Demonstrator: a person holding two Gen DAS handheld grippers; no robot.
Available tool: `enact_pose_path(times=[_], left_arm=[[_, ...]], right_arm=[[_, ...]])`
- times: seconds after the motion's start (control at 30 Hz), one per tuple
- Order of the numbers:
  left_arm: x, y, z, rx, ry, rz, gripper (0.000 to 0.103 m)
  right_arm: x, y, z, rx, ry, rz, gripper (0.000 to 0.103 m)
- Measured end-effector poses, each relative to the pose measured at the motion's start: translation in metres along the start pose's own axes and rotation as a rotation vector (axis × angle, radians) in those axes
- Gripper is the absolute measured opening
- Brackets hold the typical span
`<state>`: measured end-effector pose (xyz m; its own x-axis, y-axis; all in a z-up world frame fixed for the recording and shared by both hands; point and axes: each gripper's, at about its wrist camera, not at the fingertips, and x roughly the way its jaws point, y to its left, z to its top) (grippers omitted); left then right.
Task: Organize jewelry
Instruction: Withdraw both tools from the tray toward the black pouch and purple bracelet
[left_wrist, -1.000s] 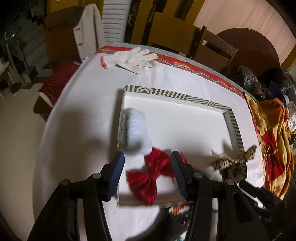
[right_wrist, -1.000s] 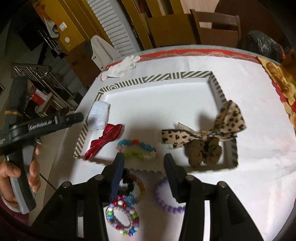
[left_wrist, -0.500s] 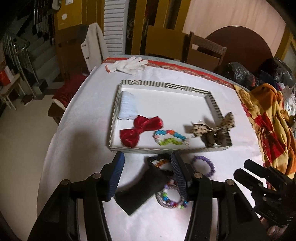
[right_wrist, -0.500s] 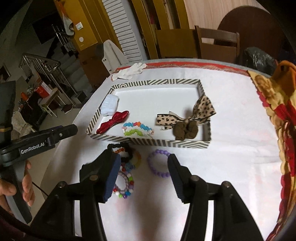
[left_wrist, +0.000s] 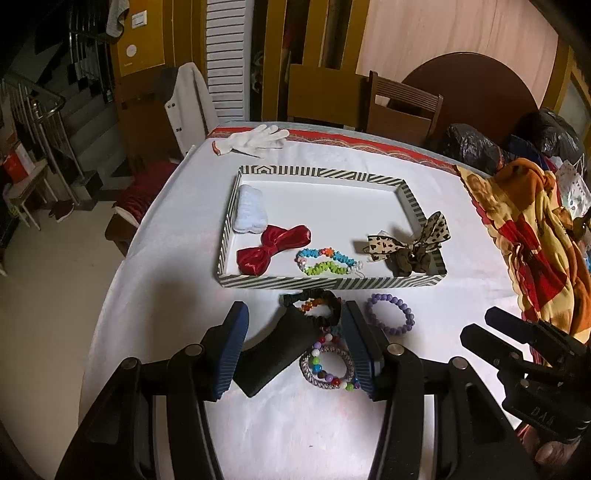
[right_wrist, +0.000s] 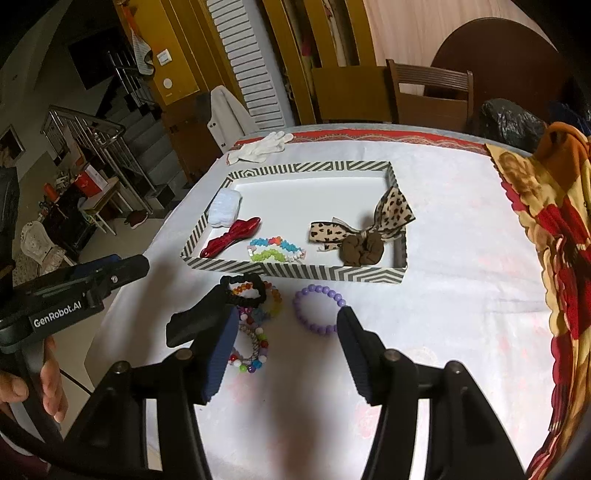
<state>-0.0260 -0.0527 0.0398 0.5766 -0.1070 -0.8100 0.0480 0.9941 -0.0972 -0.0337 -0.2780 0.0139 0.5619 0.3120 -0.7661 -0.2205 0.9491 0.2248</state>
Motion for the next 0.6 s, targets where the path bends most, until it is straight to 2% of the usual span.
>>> enact_pose_path(times=[0.6], left_arm=[[0.0001, 0.0065, -0.0099, -0.004, 0.004, 0.020, 0.060]], right_arm=[[0.0018, 0.0097, -0.0029, -0.012, 0.011, -0.006, 0.060]])
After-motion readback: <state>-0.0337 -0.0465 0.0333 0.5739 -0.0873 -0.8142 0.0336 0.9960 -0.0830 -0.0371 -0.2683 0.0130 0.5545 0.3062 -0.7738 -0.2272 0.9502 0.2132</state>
